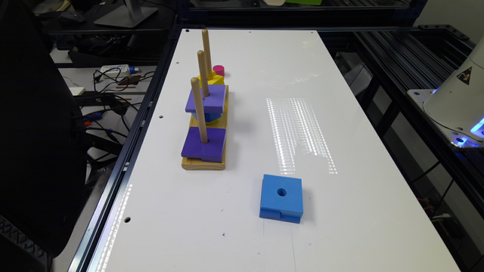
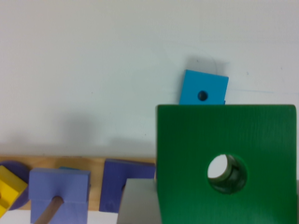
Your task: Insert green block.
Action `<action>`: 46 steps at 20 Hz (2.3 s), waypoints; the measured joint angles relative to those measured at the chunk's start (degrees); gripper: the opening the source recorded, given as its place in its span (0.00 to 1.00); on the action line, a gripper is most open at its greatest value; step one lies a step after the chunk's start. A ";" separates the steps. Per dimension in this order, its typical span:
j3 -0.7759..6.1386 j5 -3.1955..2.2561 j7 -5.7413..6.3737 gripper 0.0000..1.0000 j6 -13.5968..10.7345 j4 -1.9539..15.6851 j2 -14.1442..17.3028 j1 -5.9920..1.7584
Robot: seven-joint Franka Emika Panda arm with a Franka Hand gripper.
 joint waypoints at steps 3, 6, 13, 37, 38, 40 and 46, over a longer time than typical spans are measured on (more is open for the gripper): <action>0.00 0.00 0.00 0.00 0.00 0.00 0.00 0.00; 0.00 0.00 0.00 0.00 0.01 -0.03 0.00 0.00; 0.00 0.00 0.00 0.00 0.13 -0.22 -0.02 -0.01; -0.04 -0.87 -0.39 0.00 3.79 -0.47 3.65 -1.08; -0.04 -0.98 -0.43 0.00 4.11 -0.47 3.98 -1.19; -0.06 -1.27 -0.47 0.00 4.83 -0.47 4.69 -1.35; -0.12 -2.10 -0.56 0.00 7.10 -0.47 6.92 -1.79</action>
